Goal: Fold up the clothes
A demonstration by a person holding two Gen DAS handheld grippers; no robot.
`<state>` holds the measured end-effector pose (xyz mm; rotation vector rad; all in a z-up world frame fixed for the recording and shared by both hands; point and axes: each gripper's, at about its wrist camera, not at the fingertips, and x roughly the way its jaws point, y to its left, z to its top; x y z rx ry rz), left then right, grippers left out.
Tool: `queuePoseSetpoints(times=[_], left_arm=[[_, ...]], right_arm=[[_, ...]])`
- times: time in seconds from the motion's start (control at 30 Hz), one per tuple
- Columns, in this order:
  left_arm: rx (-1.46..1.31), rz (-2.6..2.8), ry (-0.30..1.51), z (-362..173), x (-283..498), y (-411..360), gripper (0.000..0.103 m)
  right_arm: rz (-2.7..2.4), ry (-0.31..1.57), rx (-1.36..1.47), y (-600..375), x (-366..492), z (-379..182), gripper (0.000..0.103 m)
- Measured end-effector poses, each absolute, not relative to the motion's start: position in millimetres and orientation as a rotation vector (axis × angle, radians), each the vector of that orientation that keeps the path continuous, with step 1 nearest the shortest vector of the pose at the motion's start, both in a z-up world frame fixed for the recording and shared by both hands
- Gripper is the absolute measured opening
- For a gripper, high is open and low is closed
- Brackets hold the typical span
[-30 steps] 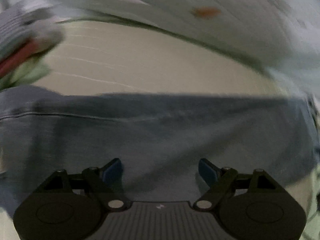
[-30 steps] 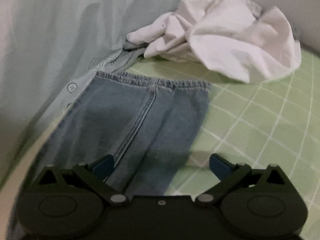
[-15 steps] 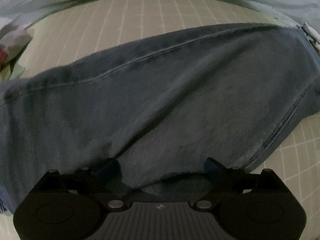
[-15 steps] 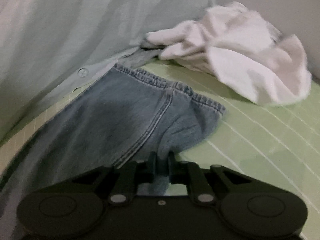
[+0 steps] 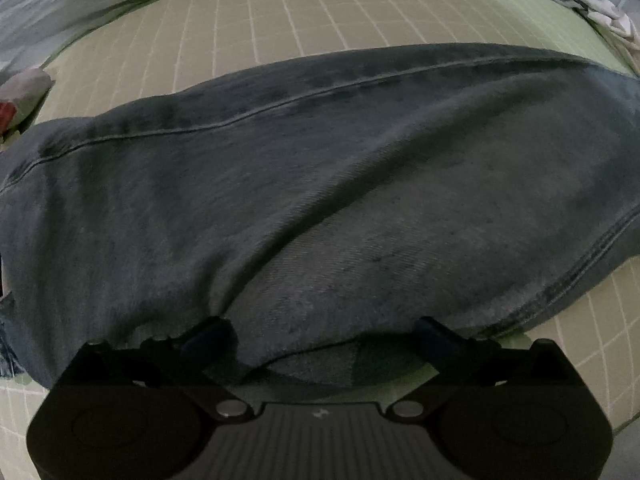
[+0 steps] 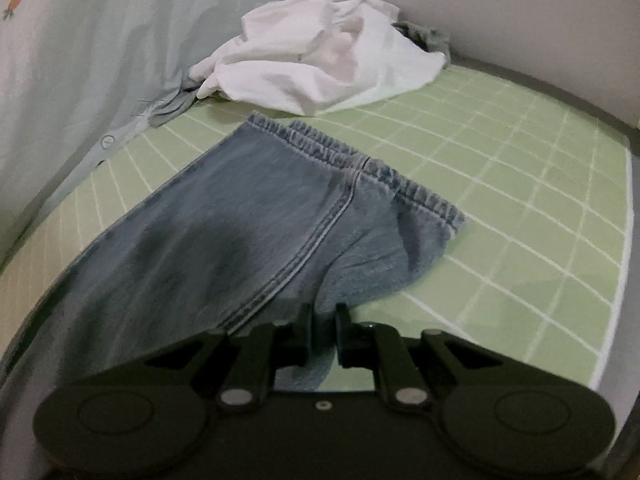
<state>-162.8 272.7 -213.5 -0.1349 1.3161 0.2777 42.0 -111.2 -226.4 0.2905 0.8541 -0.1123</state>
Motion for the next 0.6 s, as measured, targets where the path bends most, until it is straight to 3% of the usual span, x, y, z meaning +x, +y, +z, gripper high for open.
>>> queuePoseSetpoints(times=[0.07, 0.13, 0.2, 0.27, 0.3, 0.33, 0.37, 0.4, 0.6], left_arm=[[-0.136, 0.282, 1.32, -213.4, -162.4, 272.6, 0.102], [-0.139, 0.287, 1.325, -213.5, -161.4, 272.8, 0.103], [-0.147, 0.297, 1.33, -213.8, -158.6, 273.8, 0.103], [-0.151, 0.309, 1.338, -213.5, -155.6, 274.0, 0.103], [-0.152, 0.315, 1.34, -213.3, -154.6, 273.9, 0.103], [-0.151, 0.322, 1.342, -213.0, -154.1, 273.4, 0.103], [-0.15, 0.329, 1.344, -212.8, -153.5, 273.0, 0.103], [-0.149, 0.336, 1.345, -212.5, -153.0, 272.5, 0.103], [-0.152, 0.369, 1.363, -211.7, -146.8, 274.0, 0.103]], right_arm=[[-0.129, 0.853, 0.342, -121.0, 44.3, -225.9, 0.019], [-0.176, 0.846, 0.39, -130.4, 47.5, -224.1, 0.048], [-0.254, 0.83, 0.433, -146.1, 49.0, -223.6, 0.068], [-0.287, 0.813, 0.478, -162.4, 52.9, -225.9, 0.069], [-0.304, 0.804, 0.5, -170.6, 54.9, -227.0, 0.063], [-0.297, 0.805, 0.497, -175.1, 58.6, -227.8, 0.038], [-0.29, 0.805, 0.493, -179.5, 62.2, -228.6, 0.02], [-0.276, 0.81, 0.495, -184.0, 64.9, -228.7, 0.01], [-0.191, 0.842, 0.503, -210.9, 80.6, -229.1, 0.001]])
